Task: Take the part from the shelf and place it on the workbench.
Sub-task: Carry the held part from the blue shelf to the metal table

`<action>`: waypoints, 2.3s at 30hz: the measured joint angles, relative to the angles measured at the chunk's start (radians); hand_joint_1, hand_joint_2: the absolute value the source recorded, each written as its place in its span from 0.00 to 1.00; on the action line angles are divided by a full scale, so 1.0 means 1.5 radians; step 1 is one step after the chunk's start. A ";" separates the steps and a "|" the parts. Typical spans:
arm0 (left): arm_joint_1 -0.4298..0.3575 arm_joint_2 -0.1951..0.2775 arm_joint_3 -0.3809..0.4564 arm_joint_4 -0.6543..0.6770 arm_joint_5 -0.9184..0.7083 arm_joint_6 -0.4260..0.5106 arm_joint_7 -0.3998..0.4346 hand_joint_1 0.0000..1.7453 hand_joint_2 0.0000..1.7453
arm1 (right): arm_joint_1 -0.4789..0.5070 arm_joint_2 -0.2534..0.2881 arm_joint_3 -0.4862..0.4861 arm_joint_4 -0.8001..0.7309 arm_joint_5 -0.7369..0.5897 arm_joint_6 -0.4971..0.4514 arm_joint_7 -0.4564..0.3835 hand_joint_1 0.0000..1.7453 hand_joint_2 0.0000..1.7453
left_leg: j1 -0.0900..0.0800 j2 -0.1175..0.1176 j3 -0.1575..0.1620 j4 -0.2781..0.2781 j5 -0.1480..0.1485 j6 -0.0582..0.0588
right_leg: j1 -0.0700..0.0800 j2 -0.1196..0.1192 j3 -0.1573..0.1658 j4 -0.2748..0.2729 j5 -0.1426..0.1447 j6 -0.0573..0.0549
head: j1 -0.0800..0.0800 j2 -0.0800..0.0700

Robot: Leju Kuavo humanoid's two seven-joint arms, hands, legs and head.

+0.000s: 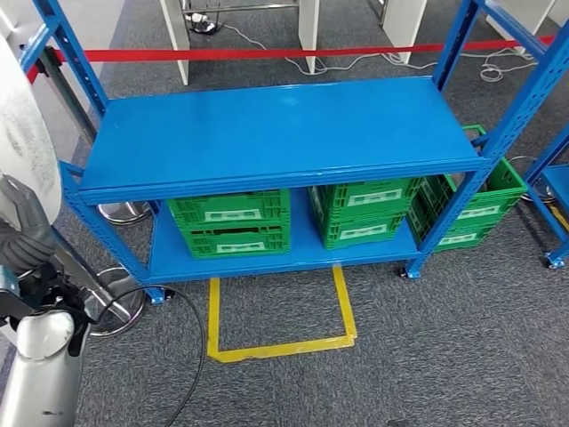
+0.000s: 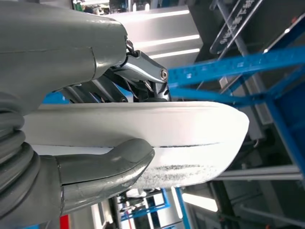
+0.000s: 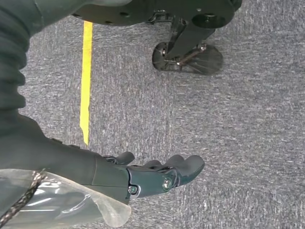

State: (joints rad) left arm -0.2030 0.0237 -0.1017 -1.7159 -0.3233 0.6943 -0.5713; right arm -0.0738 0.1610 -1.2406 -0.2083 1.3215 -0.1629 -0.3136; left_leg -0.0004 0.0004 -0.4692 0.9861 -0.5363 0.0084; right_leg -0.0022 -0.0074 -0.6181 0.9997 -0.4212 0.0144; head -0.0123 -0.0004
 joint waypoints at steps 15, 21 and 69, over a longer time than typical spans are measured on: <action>-0.004 0.003 0.000 0.001 0.001 0.000 0.004 1.00 1.00 | -0.006 0.001 0.001 0.000 0.002 0.000 -0.001 0.00 1.00 | -0.003 0.005 -0.122 0.004 0.113 0.006 | 0.001 0.005 0.129 -0.032 -0.099 0.003 | 0.003 0.000; 0.003 0.009 0.001 0.003 0.005 -0.001 0.013 1.00 1.00 | -0.003 0.002 0.001 0.001 -0.004 -0.001 0.000 0.00 1.00 | 0.003 0.003 -0.155 0.104 0.009 -0.015 | 0.001 0.001 0.087 -0.039 -0.061 -0.023 | 0.001 0.000; 0.009 0.046 -0.007 0.013 0.025 -0.146 0.029 1.00 1.00 | -0.001 0.001 -0.013 -0.002 -0.053 0.030 0.017 0.00 1.00 | 0.007 0.021 -0.062 0.008 0.043 0.015 | -0.002 0.009 -0.071 0.183 -0.118 0.018 | 0.009 0.000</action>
State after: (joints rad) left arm -0.1888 0.0925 -0.1117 -1.6966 -0.2860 0.4760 -0.5284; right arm -0.0756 0.1625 -1.2600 -0.2110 1.2418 -0.1172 -0.2888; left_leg 0.0099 0.0312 -0.5622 0.9975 -0.4713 0.0306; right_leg -0.0049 0.0065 -0.7251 1.2741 -0.5984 0.0411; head 0.0019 -0.0004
